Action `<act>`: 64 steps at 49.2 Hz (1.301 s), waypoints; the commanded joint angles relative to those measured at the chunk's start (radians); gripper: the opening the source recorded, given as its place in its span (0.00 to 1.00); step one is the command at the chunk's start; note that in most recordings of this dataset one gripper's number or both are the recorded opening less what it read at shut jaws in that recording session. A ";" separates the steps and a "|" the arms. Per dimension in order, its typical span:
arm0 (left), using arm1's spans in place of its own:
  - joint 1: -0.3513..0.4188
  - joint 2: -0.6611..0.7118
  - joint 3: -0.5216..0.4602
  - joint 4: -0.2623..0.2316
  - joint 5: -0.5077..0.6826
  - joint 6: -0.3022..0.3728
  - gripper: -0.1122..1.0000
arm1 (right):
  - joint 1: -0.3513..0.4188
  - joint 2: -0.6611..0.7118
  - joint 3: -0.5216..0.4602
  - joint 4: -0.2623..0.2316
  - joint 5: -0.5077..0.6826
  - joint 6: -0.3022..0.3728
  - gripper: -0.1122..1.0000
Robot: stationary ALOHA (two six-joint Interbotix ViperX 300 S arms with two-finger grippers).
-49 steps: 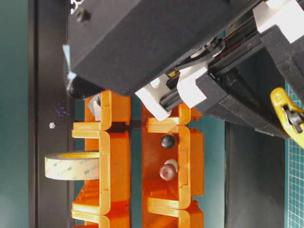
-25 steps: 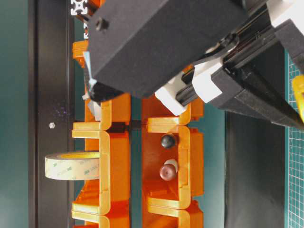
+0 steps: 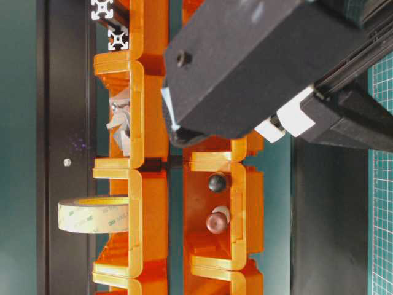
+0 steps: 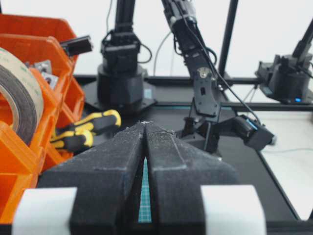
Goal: Pick cutter from container rack with right arm.
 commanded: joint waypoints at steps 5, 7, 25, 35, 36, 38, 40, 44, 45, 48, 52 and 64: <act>-0.002 0.005 -0.031 0.003 0.000 -0.002 0.11 | -0.009 -0.017 -0.011 0.091 -0.011 0.046 0.80; -0.002 0.005 -0.031 0.003 0.000 -0.003 0.11 | -0.008 -0.018 -0.009 0.104 -0.017 0.067 0.81; -0.003 0.002 -0.032 0.003 0.002 -0.003 0.11 | -0.005 -0.146 0.023 0.129 -0.061 0.342 0.81; -0.012 0.002 -0.032 0.003 0.040 -0.008 0.11 | 0.014 -0.293 0.081 0.129 -0.064 0.431 0.81; -0.014 0.003 -0.032 0.003 0.046 -0.011 0.11 | 0.015 -0.310 0.087 0.129 -0.066 0.440 0.81; -0.018 0.002 -0.032 0.003 0.057 -0.015 0.11 | 0.020 -0.342 0.104 0.129 -0.074 0.459 0.81; -0.020 0.002 -0.032 0.003 0.067 -0.021 0.11 | 0.023 -0.374 0.123 0.129 -0.083 0.479 0.81; -0.021 0.000 -0.034 0.003 0.092 -0.034 0.11 | 0.025 -0.439 0.156 0.129 -0.103 0.517 0.81; -0.021 0.000 -0.034 0.003 0.097 -0.037 0.11 | 0.025 -0.456 0.166 0.129 -0.107 0.526 0.81; -0.021 -0.002 -0.034 0.003 0.112 -0.043 0.11 | 0.025 -0.512 0.196 0.127 -0.130 0.552 0.81; -0.023 -0.002 -0.034 0.003 0.127 -0.044 0.11 | 0.025 -0.575 0.229 0.129 -0.146 0.572 0.81; -0.020 -0.023 -0.040 0.003 0.138 -0.028 0.11 | 0.025 -0.753 0.311 0.129 -0.153 0.583 0.81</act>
